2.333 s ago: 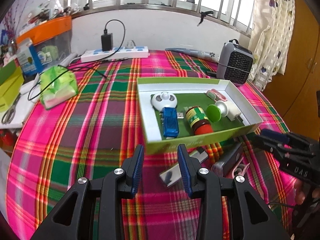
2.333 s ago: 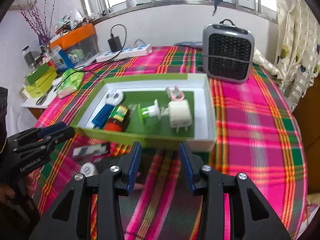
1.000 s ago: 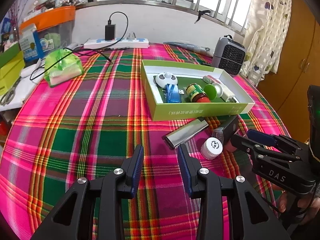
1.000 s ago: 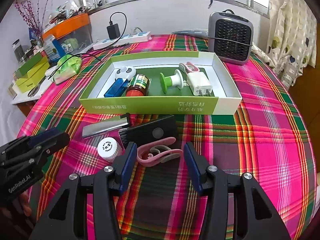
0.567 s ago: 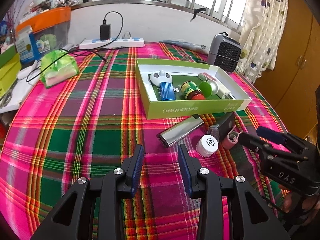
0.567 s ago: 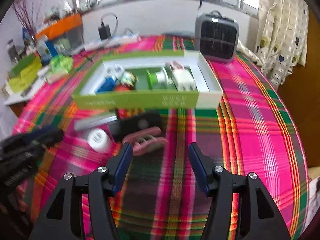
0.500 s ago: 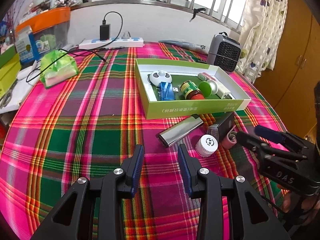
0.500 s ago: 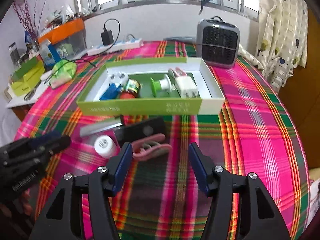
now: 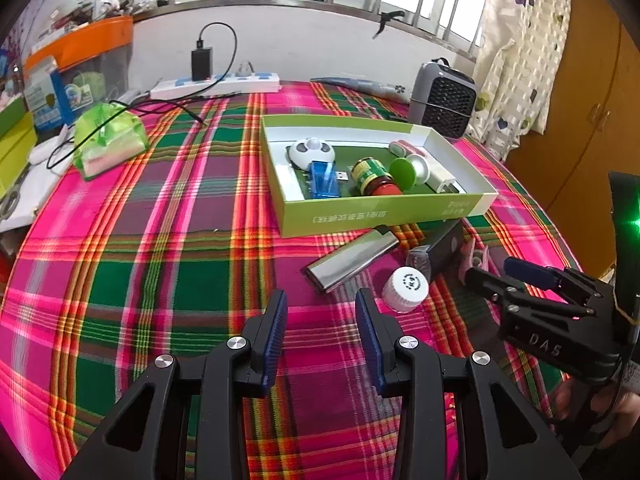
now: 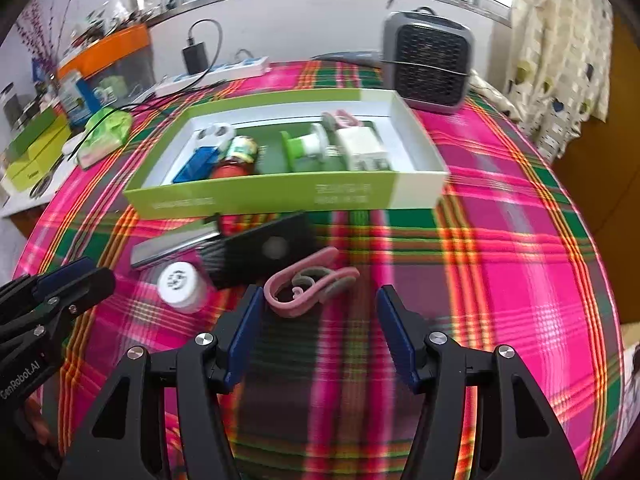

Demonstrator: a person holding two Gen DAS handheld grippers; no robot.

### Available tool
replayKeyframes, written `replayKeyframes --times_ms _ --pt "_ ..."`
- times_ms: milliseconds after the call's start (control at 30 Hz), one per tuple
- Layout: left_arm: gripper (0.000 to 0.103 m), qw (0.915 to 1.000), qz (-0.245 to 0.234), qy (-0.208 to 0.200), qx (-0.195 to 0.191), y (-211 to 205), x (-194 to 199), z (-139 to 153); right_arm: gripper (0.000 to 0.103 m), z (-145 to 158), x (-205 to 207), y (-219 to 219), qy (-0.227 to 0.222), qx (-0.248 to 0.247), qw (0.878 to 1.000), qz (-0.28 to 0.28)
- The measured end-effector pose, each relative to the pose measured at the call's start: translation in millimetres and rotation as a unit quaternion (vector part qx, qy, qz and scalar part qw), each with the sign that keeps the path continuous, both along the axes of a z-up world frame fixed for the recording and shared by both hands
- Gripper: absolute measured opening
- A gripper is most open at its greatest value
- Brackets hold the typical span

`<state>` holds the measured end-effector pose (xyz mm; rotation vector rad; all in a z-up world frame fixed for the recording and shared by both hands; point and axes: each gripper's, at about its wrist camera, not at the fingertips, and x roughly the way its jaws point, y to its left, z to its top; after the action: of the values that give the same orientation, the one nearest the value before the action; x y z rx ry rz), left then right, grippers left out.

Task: Organize rigid objects
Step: 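Move the left tool to the white round container while the right tool approaches the pink clip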

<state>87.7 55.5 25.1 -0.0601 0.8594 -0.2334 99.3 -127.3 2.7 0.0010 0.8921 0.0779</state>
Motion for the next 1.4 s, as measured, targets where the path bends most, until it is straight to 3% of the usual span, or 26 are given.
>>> replayKeyframes --times_ms 433,567,633,800,900,1400 --pt "0.034 0.9995 -0.029 0.009 -0.001 -18.3 3.7 -1.5 0.059 -3.7 -6.9 -45.8 0.011 0.01 0.999 -0.049" --pt "0.035 0.9989 -0.044 0.013 -0.01 -24.2 4.3 -1.4 0.059 0.1 -7.4 -43.3 0.001 0.041 0.999 -0.013" --pt "0.042 0.999 -0.044 0.005 0.001 -27.7 4.4 -1.3 0.059 0.6 -7.6 -40.0 -0.004 0.05 0.999 0.004" --pt "0.042 0.9979 -0.051 -0.013 0.037 -37.8 5.2 -0.2 0.059 -1.0 -2.4 -30.6 -0.008 0.047 0.998 0.042" --pt "0.042 0.9973 -0.07 0.004 0.02 -42.7 9.4 -3.6 0.059 -4.6 2.9 -29.9 0.0 0.043 0.998 0.047" --pt "0.042 0.9955 -0.061 0.001 0.073 -61.1 23.6 -9.2 0.059 -4.6 15.2 -30.2 0.007 0.021 0.997 0.067"
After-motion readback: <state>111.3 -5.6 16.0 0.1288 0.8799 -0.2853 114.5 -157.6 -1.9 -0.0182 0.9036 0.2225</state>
